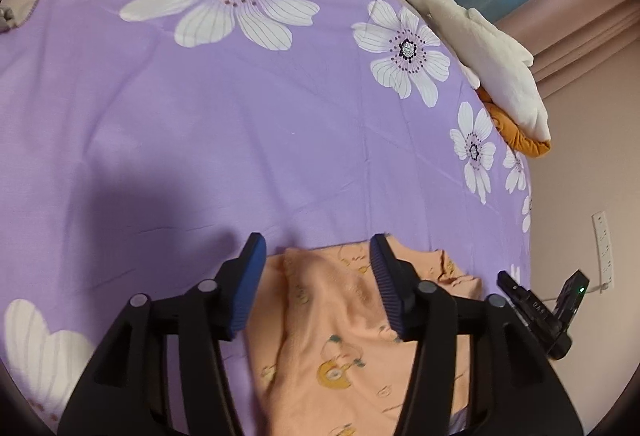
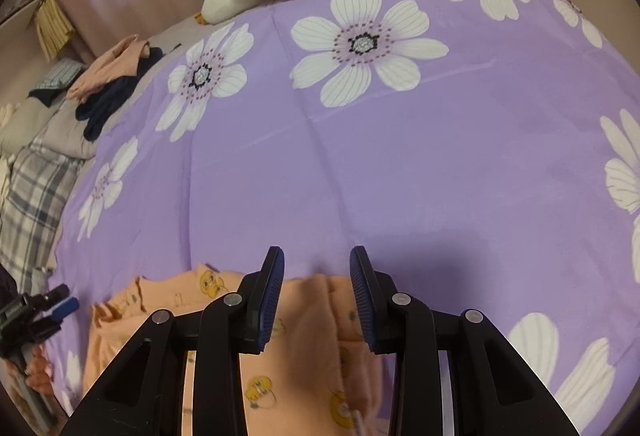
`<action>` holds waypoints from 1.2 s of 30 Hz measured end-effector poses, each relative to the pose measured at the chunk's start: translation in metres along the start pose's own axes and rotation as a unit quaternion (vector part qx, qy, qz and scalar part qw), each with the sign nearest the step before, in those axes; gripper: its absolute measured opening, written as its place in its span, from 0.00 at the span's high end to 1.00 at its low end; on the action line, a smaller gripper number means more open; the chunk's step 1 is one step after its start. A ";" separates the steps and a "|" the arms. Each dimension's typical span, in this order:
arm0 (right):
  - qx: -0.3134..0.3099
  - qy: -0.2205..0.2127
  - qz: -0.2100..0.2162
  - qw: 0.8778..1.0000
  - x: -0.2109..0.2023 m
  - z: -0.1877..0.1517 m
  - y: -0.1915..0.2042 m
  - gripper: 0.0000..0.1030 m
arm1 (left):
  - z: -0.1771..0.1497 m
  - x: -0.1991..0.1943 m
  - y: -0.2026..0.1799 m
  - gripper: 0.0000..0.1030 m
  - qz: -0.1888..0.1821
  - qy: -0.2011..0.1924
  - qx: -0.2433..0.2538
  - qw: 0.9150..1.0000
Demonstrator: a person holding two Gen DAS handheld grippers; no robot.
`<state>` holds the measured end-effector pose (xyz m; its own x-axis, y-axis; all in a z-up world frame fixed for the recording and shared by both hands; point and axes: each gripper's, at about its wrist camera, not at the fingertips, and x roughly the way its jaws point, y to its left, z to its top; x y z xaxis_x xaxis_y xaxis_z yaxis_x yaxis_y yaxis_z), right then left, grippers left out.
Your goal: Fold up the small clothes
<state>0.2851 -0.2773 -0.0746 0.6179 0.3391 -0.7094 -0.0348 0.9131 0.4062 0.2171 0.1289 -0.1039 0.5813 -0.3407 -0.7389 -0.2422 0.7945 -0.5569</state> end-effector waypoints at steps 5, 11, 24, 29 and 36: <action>-0.004 0.022 0.022 1.000 -0.002 -0.006 -0.008 0.67 | -0.017 -0.001 -0.005 0.44 0.000 0.021 0.037 0.999; -0.004 0.036 0.030 0.999 0.009 -0.010 -0.005 0.67 | -0.022 0.025 -0.007 0.45 -0.004 0.035 0.050 0.998; -0.038 0.028 0.023 0.999 0.016 -0.016 0.011 0.96 | -0.021 0.022 -0.011 0.97 -0.017 -0.003 0.070 0.997; -0.033 -0.010 0.041 0.999 -0.007 -0.003 0.016 0.96 | -0.013 0.016 -0.004 0.97 -0.005 -0.015 0.046 0.999; -0.011 -0.024 0.031 0.999 0.002 0.012 0.007 0.96 | -0.002 0.032 0.014 0.97 0.022 -0.010 0.008 1.000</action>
<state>0.2954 -0.2727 -0.0664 0.6516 0.3837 -0.6543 -0.0913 0.8960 0.4345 0.2307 0.1288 -0.1359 0.5856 -0.2947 -0.7551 -0.2552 0.8171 -0.5169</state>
